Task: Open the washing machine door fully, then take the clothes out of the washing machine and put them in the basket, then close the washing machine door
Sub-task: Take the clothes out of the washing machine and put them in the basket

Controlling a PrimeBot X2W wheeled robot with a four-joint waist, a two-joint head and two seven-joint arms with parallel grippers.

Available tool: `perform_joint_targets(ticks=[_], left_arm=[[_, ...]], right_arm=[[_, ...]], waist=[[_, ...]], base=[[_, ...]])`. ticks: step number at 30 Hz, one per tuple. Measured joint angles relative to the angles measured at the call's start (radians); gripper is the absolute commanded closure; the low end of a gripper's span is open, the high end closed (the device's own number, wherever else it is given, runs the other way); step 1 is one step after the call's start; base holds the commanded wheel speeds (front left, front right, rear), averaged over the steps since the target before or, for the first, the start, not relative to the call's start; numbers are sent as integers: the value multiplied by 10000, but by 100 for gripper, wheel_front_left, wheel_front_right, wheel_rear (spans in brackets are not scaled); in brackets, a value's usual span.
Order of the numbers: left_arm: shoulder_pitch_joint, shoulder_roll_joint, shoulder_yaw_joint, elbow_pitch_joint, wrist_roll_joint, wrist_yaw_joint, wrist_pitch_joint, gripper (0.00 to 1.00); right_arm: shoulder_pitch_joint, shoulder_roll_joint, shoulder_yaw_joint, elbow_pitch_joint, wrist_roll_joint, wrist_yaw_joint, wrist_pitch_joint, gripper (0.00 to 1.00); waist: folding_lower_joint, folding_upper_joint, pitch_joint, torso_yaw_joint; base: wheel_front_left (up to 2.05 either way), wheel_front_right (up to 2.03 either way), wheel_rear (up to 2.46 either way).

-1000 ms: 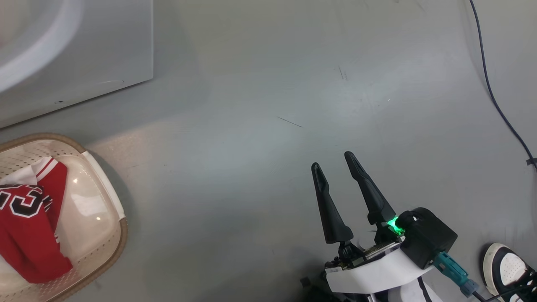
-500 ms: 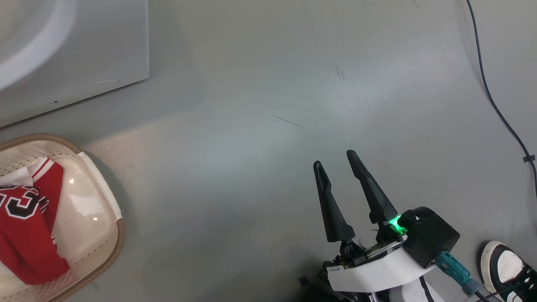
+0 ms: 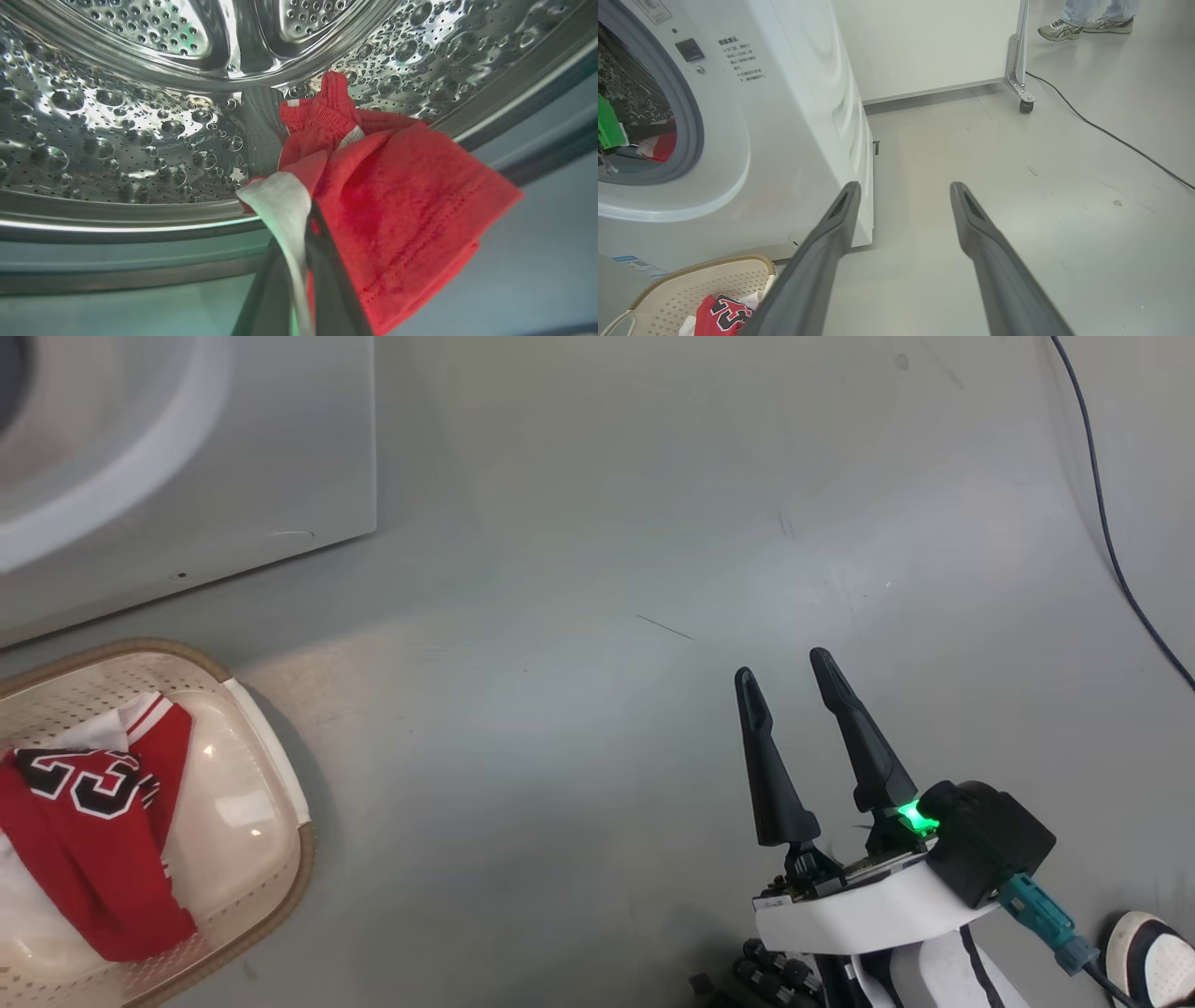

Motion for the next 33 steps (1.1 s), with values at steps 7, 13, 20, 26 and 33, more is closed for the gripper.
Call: perform_joint_targets(ticks=[7, 13, 20, 26, 33], left_arm=[[330, -372, -663, 46, 489, -13, -1053, 100], [884, -754, -1246, 161, 742, -21, -2063, 100], [1516, -1151, -1801, 150, 823, -23, -3074, 100], [2249, -1463, -2303, 142, 826, -23, -3708, 100], [2653, -1632, -2690, -82, 876, -23, -4401, 100]], right_arm=[[-151, -6, -420, 267, -123, -2, 0, 0], [-174, -10, -757, 614, -207, -2, 0, 0], [-174, -17, -934, 1026, -228, -2, 0, 0], [-118, -29, -1122, 1335, -305, -2, 0, 0], [-43, -36, -1220, 1570, -384, -2, 0, 0]], waist=[[0, 1, -488, 419], [0, 0, -1111, 939], [0, 0, -1825, 1510], [0, 0, -2464, 2019], [0, 0, -3052, 2553]], base=[[0, 0, 0], [0, 0, 0], [0, 0, 0], [0, 0, 0], [0, 0, 0]])
